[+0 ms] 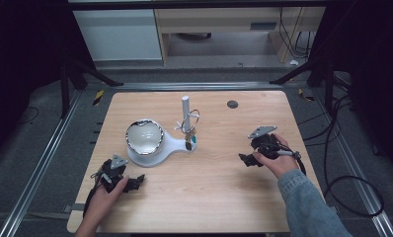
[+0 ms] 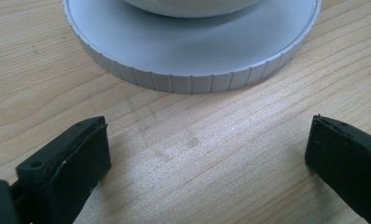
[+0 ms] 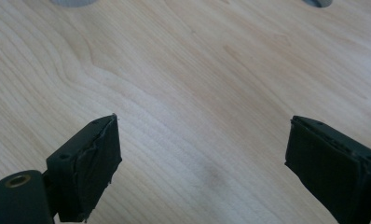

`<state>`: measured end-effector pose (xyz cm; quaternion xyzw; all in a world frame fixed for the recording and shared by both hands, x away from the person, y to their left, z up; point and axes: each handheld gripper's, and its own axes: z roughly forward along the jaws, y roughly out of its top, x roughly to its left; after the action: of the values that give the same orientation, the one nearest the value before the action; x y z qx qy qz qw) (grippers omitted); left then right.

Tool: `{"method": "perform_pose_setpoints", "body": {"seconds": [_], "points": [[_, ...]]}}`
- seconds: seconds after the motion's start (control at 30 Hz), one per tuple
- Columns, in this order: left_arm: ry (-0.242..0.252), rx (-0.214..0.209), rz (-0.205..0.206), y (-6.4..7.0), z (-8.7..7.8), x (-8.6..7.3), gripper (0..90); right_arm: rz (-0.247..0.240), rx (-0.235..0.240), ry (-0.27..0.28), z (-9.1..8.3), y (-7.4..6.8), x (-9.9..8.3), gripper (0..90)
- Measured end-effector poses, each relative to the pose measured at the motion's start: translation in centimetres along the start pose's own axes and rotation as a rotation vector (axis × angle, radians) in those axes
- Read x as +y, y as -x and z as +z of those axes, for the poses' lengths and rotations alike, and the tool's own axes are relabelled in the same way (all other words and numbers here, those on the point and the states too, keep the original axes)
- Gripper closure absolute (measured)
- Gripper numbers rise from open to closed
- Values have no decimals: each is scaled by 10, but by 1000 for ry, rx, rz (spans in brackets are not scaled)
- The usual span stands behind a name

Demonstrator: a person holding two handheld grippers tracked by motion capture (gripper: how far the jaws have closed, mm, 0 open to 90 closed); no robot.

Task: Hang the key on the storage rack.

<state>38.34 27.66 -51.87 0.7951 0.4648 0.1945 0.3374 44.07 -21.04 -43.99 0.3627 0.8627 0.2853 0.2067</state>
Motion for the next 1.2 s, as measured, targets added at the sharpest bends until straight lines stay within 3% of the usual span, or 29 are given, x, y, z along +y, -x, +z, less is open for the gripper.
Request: {"method": "perform_pose_setpoints", "body": {"seconds": [0.27, 0.7, 1.2], "points": [[0, 0, 0, 0, 0, 0, 0, 39, 19, -13, 12, -5, -21, 107], [0, 0, 0, 0, 0, 0, 0, 167, -27, -34, 22, 21, -50, 99], [0, 0, 0, 0, 0, 0, 0, 225, -27, -6, 33, 24, -58, 74]]}}
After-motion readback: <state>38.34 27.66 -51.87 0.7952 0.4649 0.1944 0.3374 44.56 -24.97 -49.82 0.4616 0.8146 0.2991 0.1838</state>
